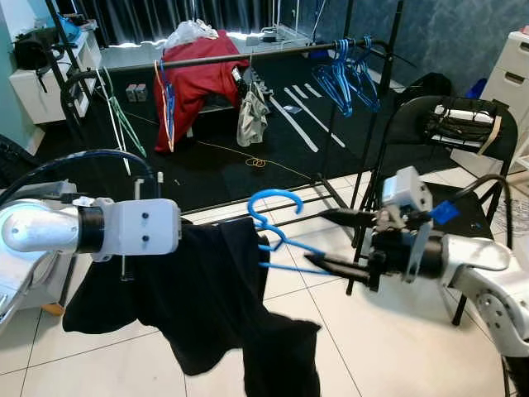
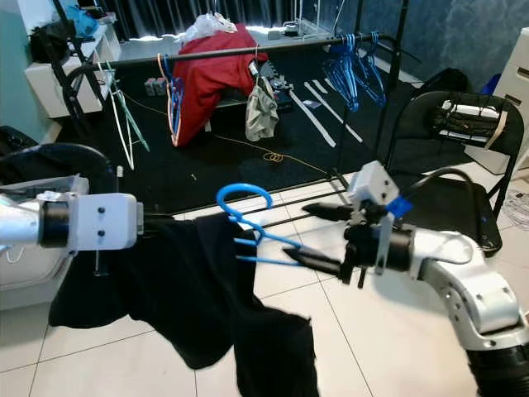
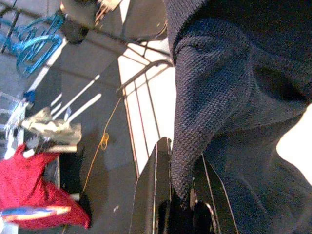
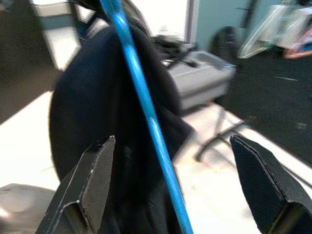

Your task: Hang hanger

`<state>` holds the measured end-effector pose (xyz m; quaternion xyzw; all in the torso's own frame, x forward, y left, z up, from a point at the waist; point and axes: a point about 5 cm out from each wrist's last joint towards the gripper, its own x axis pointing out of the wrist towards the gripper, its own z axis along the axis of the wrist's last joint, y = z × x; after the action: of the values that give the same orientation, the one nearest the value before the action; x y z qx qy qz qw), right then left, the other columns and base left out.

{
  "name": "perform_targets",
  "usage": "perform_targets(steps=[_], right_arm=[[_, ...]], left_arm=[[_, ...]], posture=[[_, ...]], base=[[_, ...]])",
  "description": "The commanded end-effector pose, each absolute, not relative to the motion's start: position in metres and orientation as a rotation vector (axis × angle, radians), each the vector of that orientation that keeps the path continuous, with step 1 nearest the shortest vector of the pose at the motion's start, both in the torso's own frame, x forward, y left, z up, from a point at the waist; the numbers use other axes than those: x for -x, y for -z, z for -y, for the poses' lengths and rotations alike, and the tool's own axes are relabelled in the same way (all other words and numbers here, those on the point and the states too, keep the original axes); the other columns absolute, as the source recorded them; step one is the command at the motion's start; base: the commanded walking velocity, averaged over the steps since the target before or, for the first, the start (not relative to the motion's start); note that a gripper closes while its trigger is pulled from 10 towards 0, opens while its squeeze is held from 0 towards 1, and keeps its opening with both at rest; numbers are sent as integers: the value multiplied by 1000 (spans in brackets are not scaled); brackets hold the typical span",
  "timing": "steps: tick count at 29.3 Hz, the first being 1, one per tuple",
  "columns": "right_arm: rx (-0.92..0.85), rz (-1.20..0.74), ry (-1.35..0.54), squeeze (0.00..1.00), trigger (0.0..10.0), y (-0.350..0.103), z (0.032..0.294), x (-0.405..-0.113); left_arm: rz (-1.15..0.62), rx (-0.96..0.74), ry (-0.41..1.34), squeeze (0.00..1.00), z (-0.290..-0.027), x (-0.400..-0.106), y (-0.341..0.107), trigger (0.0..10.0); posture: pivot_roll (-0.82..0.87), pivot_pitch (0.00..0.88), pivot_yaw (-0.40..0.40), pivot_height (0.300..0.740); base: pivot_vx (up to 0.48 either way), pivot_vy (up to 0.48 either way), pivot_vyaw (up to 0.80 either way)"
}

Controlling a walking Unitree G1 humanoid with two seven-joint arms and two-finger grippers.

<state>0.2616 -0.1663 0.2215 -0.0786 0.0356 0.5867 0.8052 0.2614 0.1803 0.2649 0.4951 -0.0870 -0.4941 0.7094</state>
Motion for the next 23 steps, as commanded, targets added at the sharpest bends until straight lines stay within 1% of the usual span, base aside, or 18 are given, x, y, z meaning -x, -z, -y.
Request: perform_targets(steps=[1, 7, 8, 9, 10, 23], right_arm=[[136, -80, -1335, 0, 10000, -223, 157, -256], [112, -95, -1358, 0, 10000, -221, 152, -256], [100, -101, -1348, 0, 9490, -220, 152, -257], [100, -101, -1348, 0, 9490, -220, 152, -257], [93, -104, -1333, 0, 0, -220, 153, -258], [115, -101, -1265, 0, 0, -220, 161, -263]], left_arm=[[235, -1098, 1136, 0, -173, -258, -269, 10000], [240, -1095, 1160, 0, -169, -258, -269, 10000], [241, -1095, 1165, 0, -169, -257, -269, 10000], [241, -1095, 1165, 0, -169, -257, -269, 10000], [240, -1094, 1168, 0, -168, -257, -268, 10000], [233, -1107, 1187, 0, -168, -257, -266, 10000]], posture=[[-76, 12, 44, 740], [-74, 18, 45, 740], [-74, 18, 45, 740], [-74, 18, 45, 740], [-75, 17, 47, 740], [-80, 13, 50, 740]], base=[[0, 0, 0], [0, 0, 0], [0, 0, 0], [0, 0, 0], [0, 0, 0], [0, 0, 0]])
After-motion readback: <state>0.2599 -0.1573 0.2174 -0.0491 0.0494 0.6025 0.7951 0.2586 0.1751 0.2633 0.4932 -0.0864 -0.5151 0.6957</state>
